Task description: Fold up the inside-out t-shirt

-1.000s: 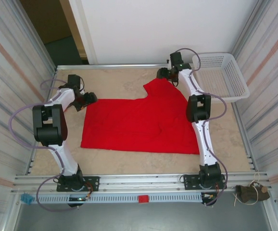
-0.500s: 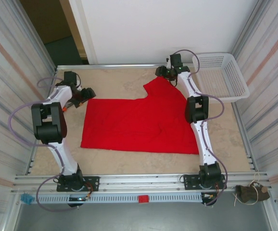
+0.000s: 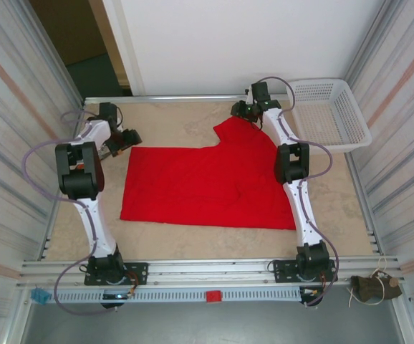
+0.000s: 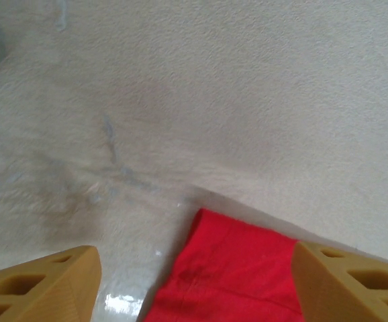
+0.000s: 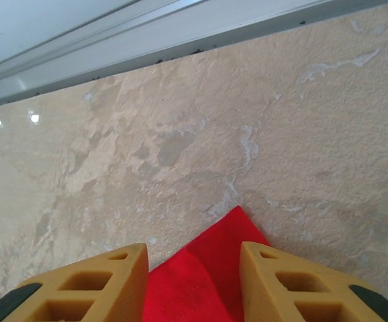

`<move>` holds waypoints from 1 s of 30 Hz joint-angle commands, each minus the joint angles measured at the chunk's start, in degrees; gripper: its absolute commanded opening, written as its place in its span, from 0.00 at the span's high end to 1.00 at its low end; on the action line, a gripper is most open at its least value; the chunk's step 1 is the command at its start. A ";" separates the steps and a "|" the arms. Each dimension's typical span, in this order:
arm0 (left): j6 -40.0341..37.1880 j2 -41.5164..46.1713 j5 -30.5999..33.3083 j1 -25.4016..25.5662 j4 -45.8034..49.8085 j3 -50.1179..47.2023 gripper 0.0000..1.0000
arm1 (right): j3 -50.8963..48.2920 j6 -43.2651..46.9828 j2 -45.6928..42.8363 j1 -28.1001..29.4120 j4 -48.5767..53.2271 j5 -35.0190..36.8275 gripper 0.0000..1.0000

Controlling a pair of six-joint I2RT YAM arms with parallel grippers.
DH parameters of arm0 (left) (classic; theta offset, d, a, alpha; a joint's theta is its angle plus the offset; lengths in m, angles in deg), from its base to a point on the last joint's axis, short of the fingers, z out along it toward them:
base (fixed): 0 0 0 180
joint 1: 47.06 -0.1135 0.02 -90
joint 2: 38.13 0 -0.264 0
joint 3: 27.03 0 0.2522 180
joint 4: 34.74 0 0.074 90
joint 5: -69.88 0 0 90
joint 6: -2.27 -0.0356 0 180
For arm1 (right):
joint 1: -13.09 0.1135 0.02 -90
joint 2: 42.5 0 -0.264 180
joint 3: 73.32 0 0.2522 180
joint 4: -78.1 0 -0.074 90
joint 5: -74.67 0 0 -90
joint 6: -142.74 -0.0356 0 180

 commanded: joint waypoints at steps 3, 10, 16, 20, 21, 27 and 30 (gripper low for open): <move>-2.78 -2.81 1.63 1.43 2.86 4.34 0.33 | 1.77 -0.45 1.17 0.22 1.22 -2.24 0.70; -3.36 -5.07 1.76 3.00 3.49 6.32 0.49 | 1.60 -0.79 1.27 -0.16 1.28 -3.17 0.82; -2.83 -5.38 1.37 3.22 2.81 5.63 0.90 | 1.44 0.42 0.90 -0.35 2.54 -4.06 1.00; -2.61 -4.69 0.93 3.24 2.44 5.86 1.00 | -0.85 0.92 -1.82 -0.74 2.27 -4.91 1.00; -2.49 -4.37 0.59 3.22 2.31 5.78 1.00 | -2.33 0.67 -3.17 -0.99 1.47 -5.28 1.00; -1.56 -1.08 -1.03 3.22 0.50 4.09 1.00 | -6.67 -1.30 -10.58 -2.10 -1.13 -7.55 1.00; -1.09 1.03 -2.06 3.35 -0.96 2.50 1.00 | -9.09 -1.62 -14.58 -2.12 -2.39 -8.23 1.00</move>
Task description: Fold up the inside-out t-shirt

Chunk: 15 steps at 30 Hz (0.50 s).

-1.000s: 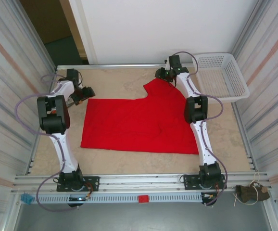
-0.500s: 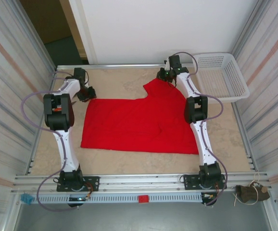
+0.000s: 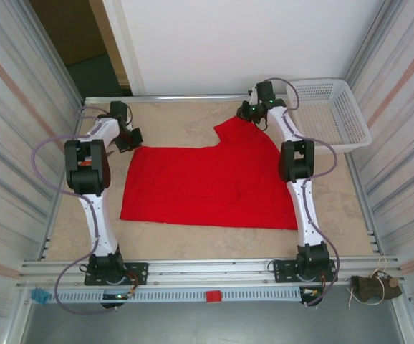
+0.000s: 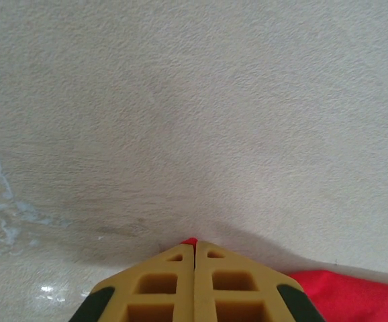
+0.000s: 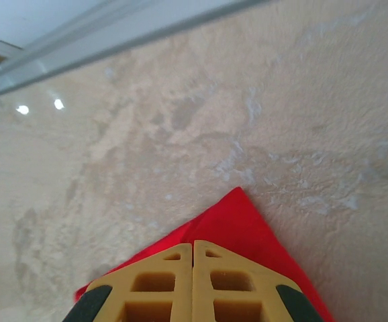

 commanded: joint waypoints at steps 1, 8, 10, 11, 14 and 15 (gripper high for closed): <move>0.88 5.02 -2.15 0.22 -1.91 -1.67 1.00 | -1.88 -1.41 -9.43 -0.27 -2.53 -2.36 1.00; 0.88 8.34 -3.49 0.48 -3.09 -3.55 1.00 | -9.32 -1.09 -17.78 -0.18 -3.46 -3.36 1.00; 0.72 9.30 -3.67 0.48 -3.39 -4.38 1.00 | -12.83 -0.89 -20.57 0.07 -4.13 -3.36 1.00; 0.63 9.89 -3.64 0.44 -3.68 -4.84 1.00 | -15.24 -0.78 -22.33 0.24 -4.88 -3.31 1.00; 0.46 11.91 -3.50 0.49 -4.44 -6.77 1.00 | -23.11 -0.81 -27.94 0.74 -7.72 -2.76 1.00; 0.51 12.72 -3.46 0.49 -4.74 -7.60 1.00 | -25.81 -0.98 -29.99 0.86 -8.60 -2.56 1.00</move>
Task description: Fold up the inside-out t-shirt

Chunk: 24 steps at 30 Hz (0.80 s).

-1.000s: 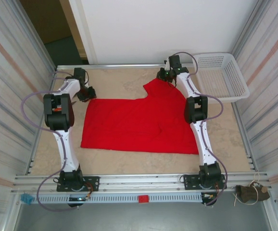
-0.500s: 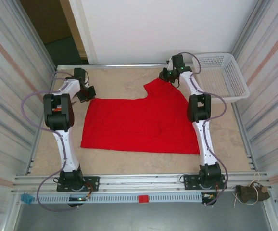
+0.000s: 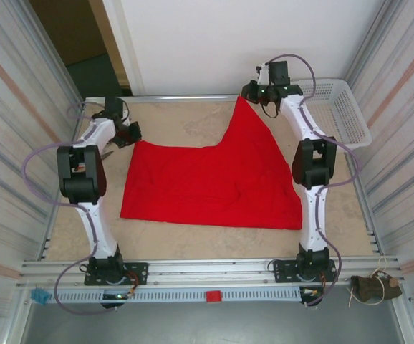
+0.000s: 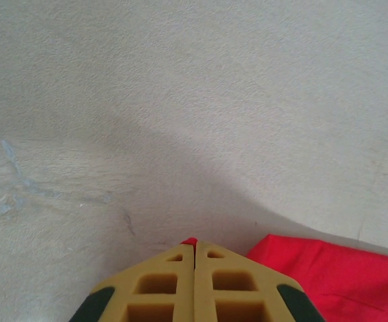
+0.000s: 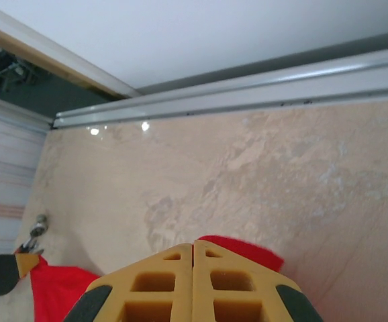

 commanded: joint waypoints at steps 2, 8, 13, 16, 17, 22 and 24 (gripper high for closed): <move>0.28 5.73 -1.22 0.27 -1.63 -3.70 1.00 | -9.77 -0.98 -9.00 0.98 -4.14 -0.23 1.00; 0.83 11.71 -1.48 0.27 -4.08 -10.11 1.00 | -25.41 -2.05 -21.34 2.01 -8.35 0.52 1.00; 0.61 14.44 -0.35 -0.23 -4.63 -13.31 1.00 | -36.49 -2.67 -32.02 4.24 -9.77 2.44 1.00; 0.74 15.24 -0.51 -0.86 -5.13 -14.76 1.00 | -42.79 -2.63 -38.49 6.06 -9.56 4.72 1.00; 0.70 15.42 -0.60 -1.04 -5.21 -15.16 1.00 | -44.91 -2.72 -40.65 6.71 -9.34 5.61 1.00; 0.40 15.90 0.00 -1.75 -5.55 -16.75 1.00 | -54.47 -3.78 -50.83 9.73 -8.91 9.86 1.00; 0.61 16.01 0.24 -2.08 -5.71 -17.27 1.00 | -57.33 -4.26 -54.01 10.72 -8.41 11.25 1.00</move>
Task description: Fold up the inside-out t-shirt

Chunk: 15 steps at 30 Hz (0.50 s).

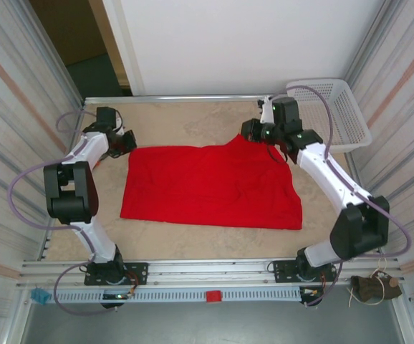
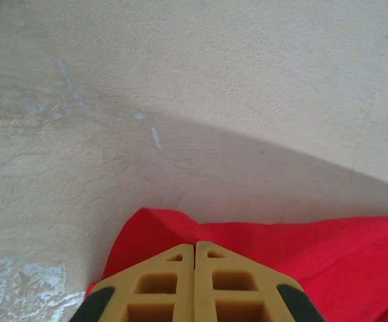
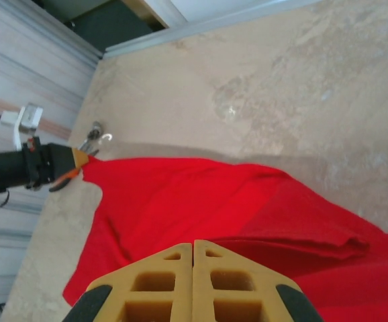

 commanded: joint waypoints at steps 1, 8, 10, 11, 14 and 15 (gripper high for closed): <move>0.65 2.57 0.57 -0.77 -0.35 -1.36 1.00 | -3.87 -1.80 -5.21 1.27 0.98 4.56 1.00; 2.20 5.20 1.19 -1.74 -0.22 -4.36 1.00 | -9.90 -3.67 -14.08 4.84 3.55 8.41 1.00; 3.14 6.39 1.45 -1.91 -0.10 -5.68 1.00 | -10.98 -3.94 -16.16 6.22 4.79 9.66 1.00; 3.54 7.13 1.52 -1.91 -0.45 -6.48 1.00 | -11.37 -4.17 -16.91 6.77 5.23 10.14 1.00; 5.24 9.64 1.44 -1.96 -1.70 -9.54 1.00 | -12.65 -4.96 -19.51 8.68 6.50 12.02 1.00; 5.74 10.52 1.42 -2.00 -2.07 -10.57 1.00 | -13.02 -5.31 -20.47 9.33 6.98 12.76 1.00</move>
